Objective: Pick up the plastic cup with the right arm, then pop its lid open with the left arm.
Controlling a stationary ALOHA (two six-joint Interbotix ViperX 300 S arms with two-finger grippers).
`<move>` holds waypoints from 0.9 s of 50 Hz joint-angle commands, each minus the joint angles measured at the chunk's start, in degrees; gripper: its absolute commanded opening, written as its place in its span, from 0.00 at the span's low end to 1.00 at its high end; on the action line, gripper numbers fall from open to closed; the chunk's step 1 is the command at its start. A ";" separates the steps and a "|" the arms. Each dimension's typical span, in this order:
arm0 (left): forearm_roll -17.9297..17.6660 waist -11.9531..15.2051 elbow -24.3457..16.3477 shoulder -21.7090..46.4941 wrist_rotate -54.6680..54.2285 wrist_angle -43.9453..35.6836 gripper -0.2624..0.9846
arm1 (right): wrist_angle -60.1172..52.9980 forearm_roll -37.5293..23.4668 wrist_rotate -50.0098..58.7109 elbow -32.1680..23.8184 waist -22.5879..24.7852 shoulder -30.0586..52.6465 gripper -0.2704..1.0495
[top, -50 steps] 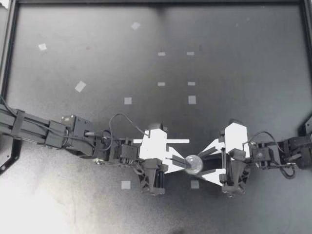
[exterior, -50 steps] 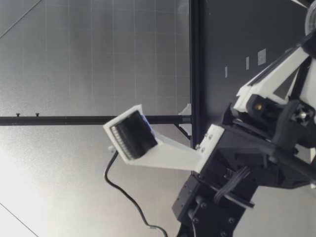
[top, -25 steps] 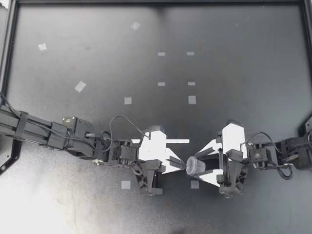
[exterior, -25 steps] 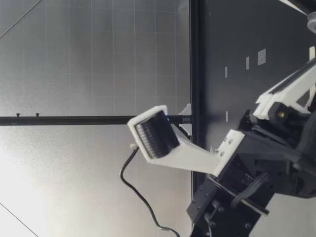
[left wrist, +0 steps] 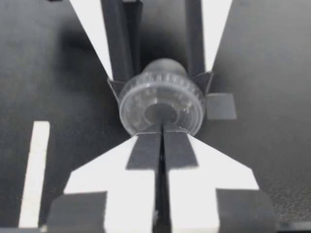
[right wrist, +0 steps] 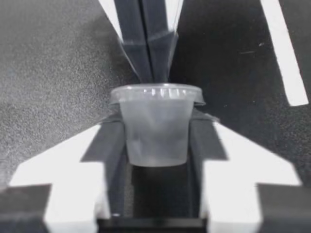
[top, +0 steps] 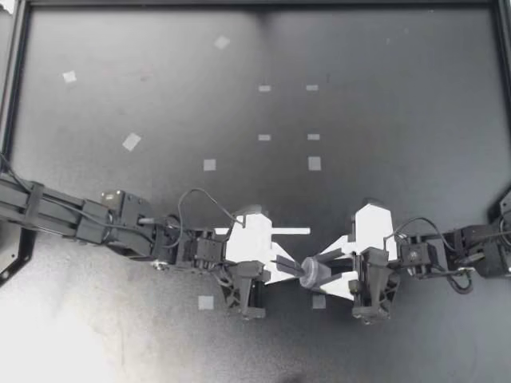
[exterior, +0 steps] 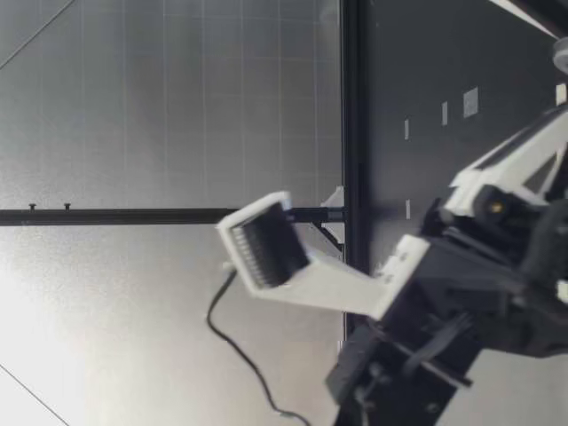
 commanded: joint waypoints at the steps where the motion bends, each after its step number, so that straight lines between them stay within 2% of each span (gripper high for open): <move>1: 0.00 0.09 0.26 -3.87 -0.35 -0.18 0.15 | 0.26 -0.53 -0.09 0.00 0.00 -1.85 0.39; 9: -0.09 0.09 4.66 -9.14 -1.05 -1.67 0.15 | -1.23 -0.62 -0.18 2.02 0.00 -5.45 0.37; 16: -3.96 0.09 12.57 -14.59 -6.06 -13.01 0.16 | -11.43 -2.90 -0.44 5.63 0.00 -11.34 0.38; 20: -5.01 0.00 15.91 -15.38 -14.33 -21.88 0.17 | -20.65 -4.66 -2.02 7.21 0.00 -13.36 0.39; 26: -3.69 -0.53 17.58 -14.94 -33.93 -31.82 0.24 | -28.39 -4.66 -8.09 7.73 0.00 -13.27 0.39; 33: 1.85 -0.62 16.35 -13.97 -58.45 -36.74 0.41 | -29.36 -3.43 -15.64 6.06 -0.79 -12.22 0.39; 37: 3.60 -0.97 15.56 -13.89 -65.30 -36.65 0.53 | -29.44 -3.34 -17.67 5.10 -1.32 -11.78 0.39; 42: 3.69 -1.23 14.24 -14.33 -71.10 -36.47 0.73 | -29.44 -3.43 -18.90 4.04 -2.29 -11.51 0.39; 45: 3.60 -1.23 13.45 -14.41 -72.95 -36.21 0.81 | -29.53 -3.43 -19.78 3.69 -3.08 -11.51 0.39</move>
